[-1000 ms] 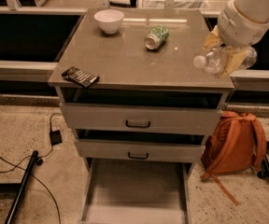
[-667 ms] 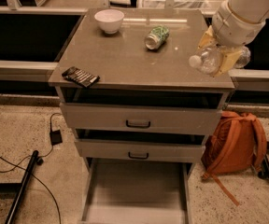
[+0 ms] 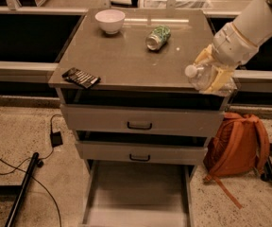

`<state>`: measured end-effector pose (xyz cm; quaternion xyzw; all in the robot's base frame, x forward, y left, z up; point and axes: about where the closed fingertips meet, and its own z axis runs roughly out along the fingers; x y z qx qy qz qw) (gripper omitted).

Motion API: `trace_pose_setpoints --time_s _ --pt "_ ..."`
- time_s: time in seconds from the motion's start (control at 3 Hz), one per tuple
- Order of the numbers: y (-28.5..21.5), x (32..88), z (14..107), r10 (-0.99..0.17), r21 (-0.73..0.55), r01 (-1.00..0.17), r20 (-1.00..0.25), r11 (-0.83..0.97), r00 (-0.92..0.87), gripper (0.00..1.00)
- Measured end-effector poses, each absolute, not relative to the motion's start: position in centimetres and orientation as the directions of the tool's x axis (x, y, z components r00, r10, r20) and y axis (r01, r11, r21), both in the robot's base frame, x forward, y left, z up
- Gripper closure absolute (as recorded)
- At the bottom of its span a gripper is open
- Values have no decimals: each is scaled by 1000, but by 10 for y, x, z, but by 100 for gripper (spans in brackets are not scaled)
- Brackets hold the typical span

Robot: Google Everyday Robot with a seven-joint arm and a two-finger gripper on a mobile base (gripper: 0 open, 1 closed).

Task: Place water bottle into bottom drawer

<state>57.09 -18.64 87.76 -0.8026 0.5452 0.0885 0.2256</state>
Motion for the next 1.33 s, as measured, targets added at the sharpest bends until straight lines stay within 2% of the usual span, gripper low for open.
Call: trace_pose_setpoints --time_s 0.33,0.67,1.0,1.33 --pt "-164 541 849 -730 -132 -960 -627 -245 273 100" --pt "-146 515 831 -560 -45 -984 -817 -174 137 100" --pt "-121 487 857 -347 -43 -998 -936 -38 53 100" --pt "-114 475 863 -246 -2 -999 -969 37 -7 100"
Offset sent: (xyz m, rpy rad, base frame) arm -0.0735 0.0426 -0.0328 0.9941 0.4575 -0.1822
